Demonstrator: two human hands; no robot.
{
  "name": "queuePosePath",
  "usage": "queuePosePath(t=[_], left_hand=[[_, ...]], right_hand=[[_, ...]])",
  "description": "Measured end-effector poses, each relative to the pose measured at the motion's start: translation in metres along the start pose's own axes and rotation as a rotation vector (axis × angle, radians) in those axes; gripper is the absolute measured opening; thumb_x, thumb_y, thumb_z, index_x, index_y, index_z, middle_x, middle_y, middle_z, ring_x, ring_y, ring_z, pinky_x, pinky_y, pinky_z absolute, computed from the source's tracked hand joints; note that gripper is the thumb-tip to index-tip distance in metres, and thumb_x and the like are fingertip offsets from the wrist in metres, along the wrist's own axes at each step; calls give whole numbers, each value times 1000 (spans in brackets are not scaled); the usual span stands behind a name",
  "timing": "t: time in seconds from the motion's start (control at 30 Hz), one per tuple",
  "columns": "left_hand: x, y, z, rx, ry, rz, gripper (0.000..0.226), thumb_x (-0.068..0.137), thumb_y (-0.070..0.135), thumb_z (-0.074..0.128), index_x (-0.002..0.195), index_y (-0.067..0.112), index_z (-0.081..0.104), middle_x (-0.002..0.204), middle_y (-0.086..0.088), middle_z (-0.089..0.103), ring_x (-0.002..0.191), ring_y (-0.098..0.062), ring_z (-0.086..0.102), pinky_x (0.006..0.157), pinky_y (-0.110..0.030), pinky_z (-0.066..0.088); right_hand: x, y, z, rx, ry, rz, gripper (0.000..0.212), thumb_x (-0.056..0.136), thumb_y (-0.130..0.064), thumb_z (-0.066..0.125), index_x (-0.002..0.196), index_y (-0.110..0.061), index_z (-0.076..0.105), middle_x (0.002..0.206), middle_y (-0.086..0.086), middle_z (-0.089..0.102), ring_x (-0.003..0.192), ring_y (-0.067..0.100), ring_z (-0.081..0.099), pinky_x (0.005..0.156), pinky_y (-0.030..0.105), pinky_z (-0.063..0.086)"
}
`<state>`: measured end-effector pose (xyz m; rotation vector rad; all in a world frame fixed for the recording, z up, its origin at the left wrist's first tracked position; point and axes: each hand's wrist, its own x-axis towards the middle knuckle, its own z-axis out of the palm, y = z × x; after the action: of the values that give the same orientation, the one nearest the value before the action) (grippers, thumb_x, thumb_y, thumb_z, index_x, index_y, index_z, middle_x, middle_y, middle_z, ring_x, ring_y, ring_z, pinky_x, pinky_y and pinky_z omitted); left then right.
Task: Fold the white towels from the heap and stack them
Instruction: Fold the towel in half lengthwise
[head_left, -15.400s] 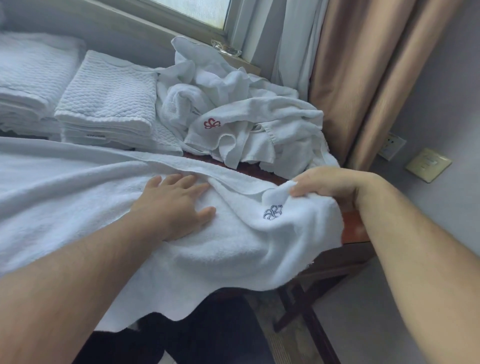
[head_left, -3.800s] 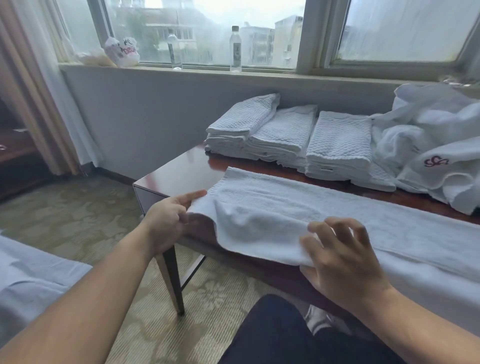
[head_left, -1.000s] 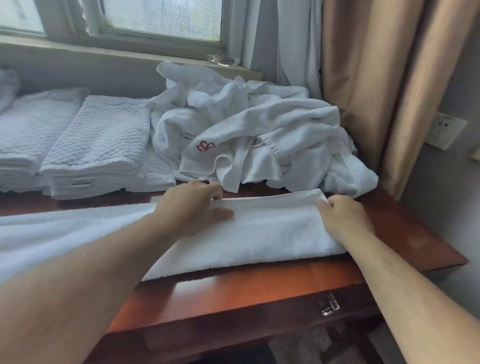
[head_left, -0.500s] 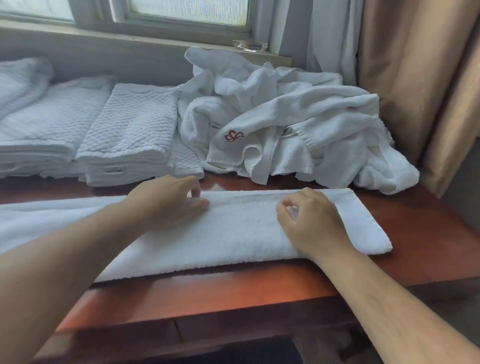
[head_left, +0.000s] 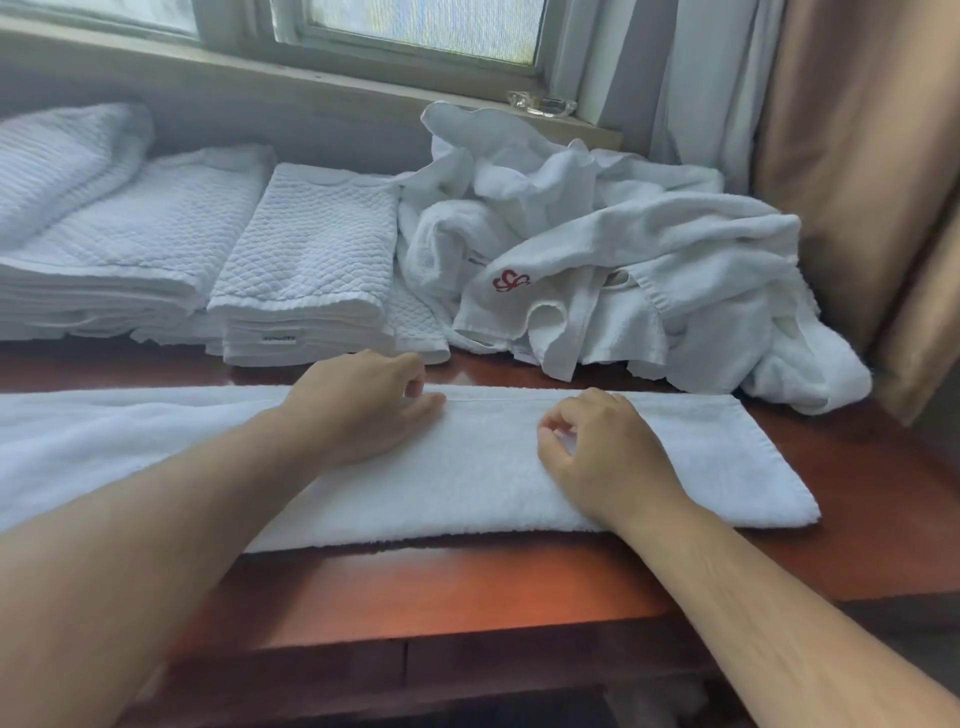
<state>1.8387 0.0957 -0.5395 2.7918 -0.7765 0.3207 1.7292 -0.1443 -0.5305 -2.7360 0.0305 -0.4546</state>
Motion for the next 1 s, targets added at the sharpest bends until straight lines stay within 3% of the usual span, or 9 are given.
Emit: queuePosePath(t=[0.17, 0.4, 0.63, 0.7, 0.87, 1.0], left_hand=[[2, 0, 1, -23, 78, 10, 35, 92, 67, 39, 90, 34, 50, 75, 13, 46, 81, -20, 53, 65, -33, 35], [-28, -55, -20, 13, -8, -77, 55, 69, 88, 42, 86, 36, 50, 77, 17, 49, 74, -13, 51, 60, -31, 36], [-77, -141, -56, 74, -39, -146, 71, 58, 96, 43, 77, 29, 58, 61, 13, 55, 61, -4, 51, 53, -28, 31], [-87, -155, -62, 94, -11, -194, 65, 61, 93, 47, 81, 32, 57, 68, 15, 56, 68, -10, 54, 61, -31, 33], [-107, -174, -72, 136, -13, -269, 55, 72, 85, 51, 100, 38, 56, 85, 11, 62, 87, -21, 58, 84, -35, 39], [-121, -185, -77, 110, 15, -336, 51, 76, 79, 54, 102, 36, 55, 86, 11, 62, 93, -22, 61, 90, -37, 39]], right_hand=[[9, -22, 12, 99, 66, -70, 11, 93, -28, 61, 93, -24, 71, 91, -10, 63, 91, 11, 53, 79, 26, 41], [7, -23, 22, 80, -24, -60, 6, 92, -34, 59, 91, -34, 65, 96, -14, 56, 99, 10, 49, 90, 28, 42], [8, -60, 24, -236, -107, 76, 22, 96, -29, 50, 112, -23, 63, 115, 1, 55, 111, 24, 48, 95, 41, 43], [8, -87, 31, -288, -145, 21, 28, 97, -32, 47, 120, -23, 61, 121, 2, 53, 115, 25, 47, 95, 40, 42], [-5, -168, 60, 29, -259, -311, 32, 100, -37, 47, 123, -20, 63, 126, -2, 57, 120, 21, 48, 102, 38, 39], [7, -209, 86, 76, -313, -432, 32, 104, -34, 43, 118, -16, 65, 130, 2, 58, 125, 22, 47, 105, 40, 37]])
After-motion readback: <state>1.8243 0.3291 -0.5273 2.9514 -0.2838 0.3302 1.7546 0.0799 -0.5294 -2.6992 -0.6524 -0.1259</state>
